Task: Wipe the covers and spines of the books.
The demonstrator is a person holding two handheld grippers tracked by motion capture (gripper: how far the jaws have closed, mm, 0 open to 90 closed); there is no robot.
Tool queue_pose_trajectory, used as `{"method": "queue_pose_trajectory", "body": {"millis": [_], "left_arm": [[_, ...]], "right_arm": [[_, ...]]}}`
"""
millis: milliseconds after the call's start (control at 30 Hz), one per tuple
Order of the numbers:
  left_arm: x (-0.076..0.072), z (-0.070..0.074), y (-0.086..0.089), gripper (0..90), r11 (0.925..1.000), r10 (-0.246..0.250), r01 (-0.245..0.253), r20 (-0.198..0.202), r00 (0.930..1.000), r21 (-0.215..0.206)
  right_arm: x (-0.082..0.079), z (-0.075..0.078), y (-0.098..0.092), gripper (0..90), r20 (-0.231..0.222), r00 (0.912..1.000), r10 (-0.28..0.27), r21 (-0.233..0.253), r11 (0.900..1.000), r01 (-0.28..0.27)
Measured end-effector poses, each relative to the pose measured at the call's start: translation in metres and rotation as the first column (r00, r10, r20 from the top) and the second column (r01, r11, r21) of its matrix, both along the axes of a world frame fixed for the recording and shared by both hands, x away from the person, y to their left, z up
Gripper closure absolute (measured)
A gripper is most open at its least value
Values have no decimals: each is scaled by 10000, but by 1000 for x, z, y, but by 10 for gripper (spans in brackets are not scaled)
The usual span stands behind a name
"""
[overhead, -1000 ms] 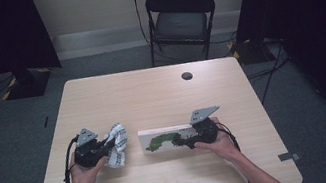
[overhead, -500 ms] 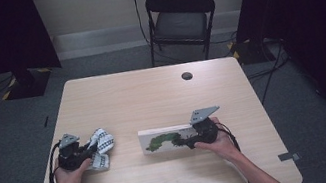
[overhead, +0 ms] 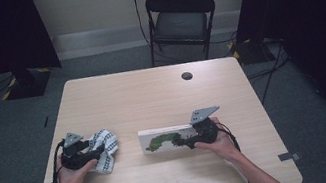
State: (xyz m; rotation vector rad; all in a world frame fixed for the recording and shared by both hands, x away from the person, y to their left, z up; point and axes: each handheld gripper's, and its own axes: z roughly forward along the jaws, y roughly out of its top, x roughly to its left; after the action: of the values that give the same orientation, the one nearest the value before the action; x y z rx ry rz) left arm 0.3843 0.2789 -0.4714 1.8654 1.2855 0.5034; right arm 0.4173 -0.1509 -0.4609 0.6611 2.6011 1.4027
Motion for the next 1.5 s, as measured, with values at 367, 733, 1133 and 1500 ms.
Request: {"method": "queue_pose_trajectory", "body": {"millis": [367, 733, 1133, 1500], "left_arm": [[-13, 33, -34, 199, 9799, -1617, 1710, 924, 9825, -1031], [-10, 43, -95, 297, 9228, -3685, 3785, 1211, 9217, -723], [0, 23, -129, 440, 8852, -4650, 4652, 585, 8834, 115], [-2, 11, -141, 512, 8765, -4792, 4742, 561, 8759, 827]], "right_arm": [[0, 0, 0, 482, -6, 10000, -5, -32, 10000, 5], [-1, 4, -7, 499, 23, 9998, -201, 16, 9998, 201], [-5, 8, -16, 521, -27, 9994, -335, 3, 9994, 335], [-9, 7, -25, 571, -63, 9993, -376, -397, 9985, 373]]}}
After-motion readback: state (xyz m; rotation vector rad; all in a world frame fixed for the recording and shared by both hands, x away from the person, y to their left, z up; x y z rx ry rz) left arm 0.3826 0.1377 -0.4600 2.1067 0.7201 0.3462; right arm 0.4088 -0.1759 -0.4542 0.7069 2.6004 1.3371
